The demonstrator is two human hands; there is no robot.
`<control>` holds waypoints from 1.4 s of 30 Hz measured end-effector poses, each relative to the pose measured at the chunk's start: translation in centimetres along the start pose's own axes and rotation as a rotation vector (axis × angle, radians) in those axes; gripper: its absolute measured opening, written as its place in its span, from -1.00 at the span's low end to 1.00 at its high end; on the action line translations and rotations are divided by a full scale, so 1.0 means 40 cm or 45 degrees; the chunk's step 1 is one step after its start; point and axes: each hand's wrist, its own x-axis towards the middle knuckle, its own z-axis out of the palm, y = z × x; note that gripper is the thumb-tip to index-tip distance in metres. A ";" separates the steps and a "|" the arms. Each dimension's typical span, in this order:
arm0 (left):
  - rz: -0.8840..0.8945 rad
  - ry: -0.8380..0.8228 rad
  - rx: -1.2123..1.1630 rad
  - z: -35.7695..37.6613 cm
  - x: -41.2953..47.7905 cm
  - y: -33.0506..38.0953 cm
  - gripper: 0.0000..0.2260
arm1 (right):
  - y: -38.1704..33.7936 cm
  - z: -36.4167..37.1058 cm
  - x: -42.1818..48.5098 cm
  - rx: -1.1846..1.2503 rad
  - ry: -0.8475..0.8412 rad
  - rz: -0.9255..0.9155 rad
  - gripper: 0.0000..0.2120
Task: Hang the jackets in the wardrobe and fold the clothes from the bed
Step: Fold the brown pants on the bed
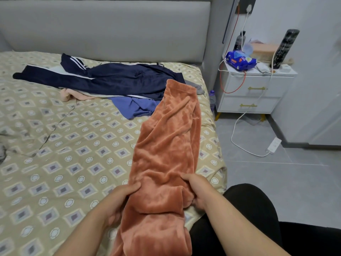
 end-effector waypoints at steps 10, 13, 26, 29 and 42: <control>0.223 -0.084 -0.138 -0.005 -0.132 -0.116 -0.67 | 0.055 -0.017 -0.113 -0.007 -0.380 -0.023 -0.79; 0.313 -0.059 -0.470 0.039 -0.133 -0.089 -0.72 | 0.081 -0.020 -0.148 -0.157 -0.422 -0.035 -0.81; 0.190 -0.154 -0.496 0.084 -0.248 -0.154 -0.75 | 0.119 0.000 -0.255 0.198 -0.580 -0.131 -0.59; 0.289 -0.029 -0.429 0.073 -0.239 -0.129 -0.75 | 0.143 -0.001 -0.257 -0.317 -0.544 -0.286 -0.55; 0.734 0.099 0.490 0.161 -0.262 -0.168 -0.61 | 0.096 -0.016 -0.255 0.550 -0.586 -0.289 -0.75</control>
